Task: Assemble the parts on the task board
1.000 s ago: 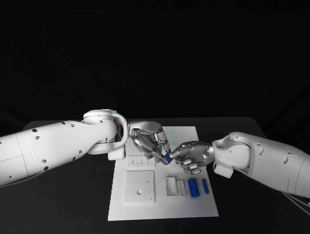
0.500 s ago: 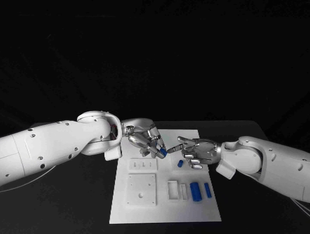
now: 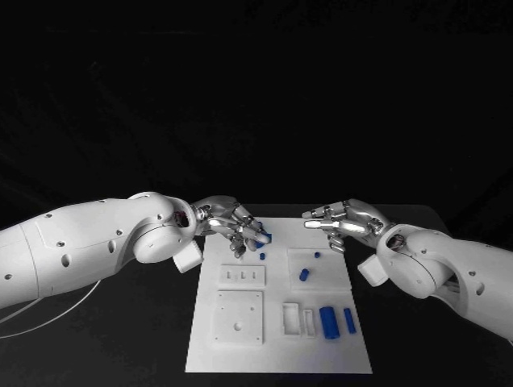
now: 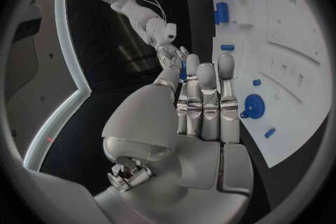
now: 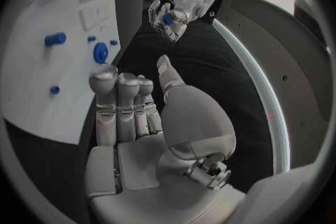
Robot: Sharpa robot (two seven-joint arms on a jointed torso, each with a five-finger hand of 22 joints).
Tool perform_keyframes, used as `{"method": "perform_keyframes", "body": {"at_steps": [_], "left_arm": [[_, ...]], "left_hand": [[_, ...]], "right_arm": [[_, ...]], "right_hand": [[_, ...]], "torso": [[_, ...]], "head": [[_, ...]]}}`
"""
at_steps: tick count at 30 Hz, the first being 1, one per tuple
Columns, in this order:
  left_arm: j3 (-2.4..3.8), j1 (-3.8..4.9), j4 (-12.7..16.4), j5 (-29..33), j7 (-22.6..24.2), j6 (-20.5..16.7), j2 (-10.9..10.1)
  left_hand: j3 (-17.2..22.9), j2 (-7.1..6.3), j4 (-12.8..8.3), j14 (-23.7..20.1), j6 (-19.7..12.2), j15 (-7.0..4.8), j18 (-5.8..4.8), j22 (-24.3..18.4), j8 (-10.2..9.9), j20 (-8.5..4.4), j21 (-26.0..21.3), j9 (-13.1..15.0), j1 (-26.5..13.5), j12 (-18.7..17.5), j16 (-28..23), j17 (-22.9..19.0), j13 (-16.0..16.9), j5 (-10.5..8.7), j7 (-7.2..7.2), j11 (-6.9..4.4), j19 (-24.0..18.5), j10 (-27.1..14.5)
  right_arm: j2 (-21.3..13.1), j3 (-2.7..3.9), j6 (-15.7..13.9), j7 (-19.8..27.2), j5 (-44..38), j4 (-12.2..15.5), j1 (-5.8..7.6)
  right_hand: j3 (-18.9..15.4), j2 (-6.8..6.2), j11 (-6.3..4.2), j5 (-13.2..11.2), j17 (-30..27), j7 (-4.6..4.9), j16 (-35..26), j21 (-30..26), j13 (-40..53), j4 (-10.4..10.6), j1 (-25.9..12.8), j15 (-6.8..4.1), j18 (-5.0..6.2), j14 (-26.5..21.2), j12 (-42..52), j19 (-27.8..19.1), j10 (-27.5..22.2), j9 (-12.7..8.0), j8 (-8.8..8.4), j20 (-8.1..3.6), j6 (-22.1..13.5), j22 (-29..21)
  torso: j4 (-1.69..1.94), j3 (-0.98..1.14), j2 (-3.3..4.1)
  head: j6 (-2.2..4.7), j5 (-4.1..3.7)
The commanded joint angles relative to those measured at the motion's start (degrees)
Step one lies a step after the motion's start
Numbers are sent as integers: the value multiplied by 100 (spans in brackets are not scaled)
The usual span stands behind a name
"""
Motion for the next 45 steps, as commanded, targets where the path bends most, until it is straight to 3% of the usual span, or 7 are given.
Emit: {"method": "perform_keyframes", "body": {"at_steps": [1,3,5,8,14,29,45], "left_arm": [[-27,-7,28,1381,-479,-497,-31],[-49,-19,39,1616,-533,-608,-55],[-59,-28,44,1733,-553,-677,-66],[-70,-39,64,1910,-535,-821,-78],[-78,-57,101,2155,-507,-1047,-93],[-80,-66,114,2105,-470,-1069,-66],[-79,-71,161,1787,-337,-814,-35]], "left_hand": [[-63,136,-1,42,254,-3,-60,24,32,-4,-35,387,-18,16,-3,-1,16,2,-179,-3,56,241],[-81,154,-28,49,279,-6,-67,26,32,-10,-61,379,-87,37,-3,-1,32,46,-185,-8,74,245],[-96,158,-21,68,320,-16,-69,28,34,-18,-69,383,-166,74,1,-1,53,193,-198,-17,94,257],[-61,135,-123,60,378,-23,-80,27,30,-24,-111,387,-302,134,-25,-11,82,486,-215,-29,96,260],[104,178,-496,63,415,-12,-95,-45,34,-16,-320,274,-642,151,-205,-74,44,617,-215,-30,137,270],[17,240,-422,131,608,-56,-132,54,43,-62,-337,315,-761,451,-103,10,199,448,-277,-82,215,285],[-110,206,-262,144,625,-64,-148,85,42,-75,-354,318,-554,506,-80,40,226,308,-285,-96,233,287]], "right_arm": [[-5,24,-1658,697,-2217,165,-4],[25,39,-2060,777,-2852,264,-5],[62,45,-2272,845,-3177,323,-6],[126,50,-2511,910,-3568,404,-10],[281,54,-2729,803,-4294,440,-15],[583,54,-2395,455,-4894,414,-16],[789,54,-1897,299,-4916,280,-15]], "right_hand": [[178,-112,-12,110,-29,-14,3,58,-30,-45,149,-4,56,65,18,61,84,-6,-17,-9,99,556],[666,-409,-33,152,-65,-21,-70,13,-75,61,149,-19,45,99,-47,67,127,-39,-24,-26,148,548],[828,-519,-32,269,-81,-36,-114,-25,-88,98,184,-21,46,94,-80,65,121,-43,-21,-31,166,543],[1075,-733,-28,104,-76,-30,-143,-40,-92,181,201,-21,45,110,-111,78,130,-44,-13,-31,135,545],[1313,-907,-26,23,-105,-20,-252,-172,-127,190,211,-15,54,93,-207,65,104,-42,-17,-25,74,526],[1316,-956,-27,12,-69,-25,-228,-179,-96,261,142,-16,54,119,-190,80,114,-33,-18,-26,82,528],[1235,-895,-38,38,-21,-43,-199,-149,-16,380,83,-25,47,135,-126,98,144,-18,-18,-37,138,534]], "torso": [[-18,1,-15],[-30,9,-20],[-30,14,-21],[-13,7,-20],[-17,-6,-21],[-18,0,-10],[-9,-4,-11]], "head": [[18,33],[19,55],[15,64],[17,69],[56,119],[105,101],[83,65]]}}
